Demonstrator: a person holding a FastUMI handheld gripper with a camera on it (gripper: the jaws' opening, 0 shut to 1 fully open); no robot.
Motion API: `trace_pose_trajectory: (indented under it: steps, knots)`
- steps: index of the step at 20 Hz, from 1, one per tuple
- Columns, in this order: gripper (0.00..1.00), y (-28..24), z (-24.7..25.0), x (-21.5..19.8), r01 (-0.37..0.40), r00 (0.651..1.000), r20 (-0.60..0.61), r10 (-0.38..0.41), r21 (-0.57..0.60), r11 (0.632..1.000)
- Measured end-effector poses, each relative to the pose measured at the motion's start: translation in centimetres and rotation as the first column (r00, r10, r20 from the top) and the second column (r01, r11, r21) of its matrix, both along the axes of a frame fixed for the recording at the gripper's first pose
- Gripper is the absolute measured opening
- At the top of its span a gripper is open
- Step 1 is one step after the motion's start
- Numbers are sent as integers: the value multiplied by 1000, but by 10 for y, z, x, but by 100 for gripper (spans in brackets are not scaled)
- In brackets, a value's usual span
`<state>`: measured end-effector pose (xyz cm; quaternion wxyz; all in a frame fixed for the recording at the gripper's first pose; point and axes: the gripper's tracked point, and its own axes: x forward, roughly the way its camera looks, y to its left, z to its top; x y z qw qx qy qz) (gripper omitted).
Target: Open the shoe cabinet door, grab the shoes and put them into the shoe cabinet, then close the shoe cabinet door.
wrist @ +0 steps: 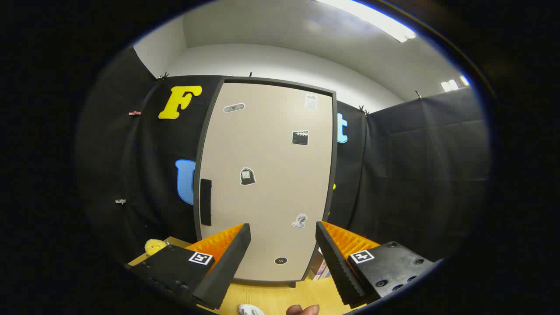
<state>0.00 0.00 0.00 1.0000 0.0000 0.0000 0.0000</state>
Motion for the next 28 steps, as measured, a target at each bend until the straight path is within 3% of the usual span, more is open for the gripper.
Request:
trace_pose_trajectory:
  steps: [28]
  knots:
    - [97, 40, -1, 5, -76, 997, -2, 76, 29, 997]
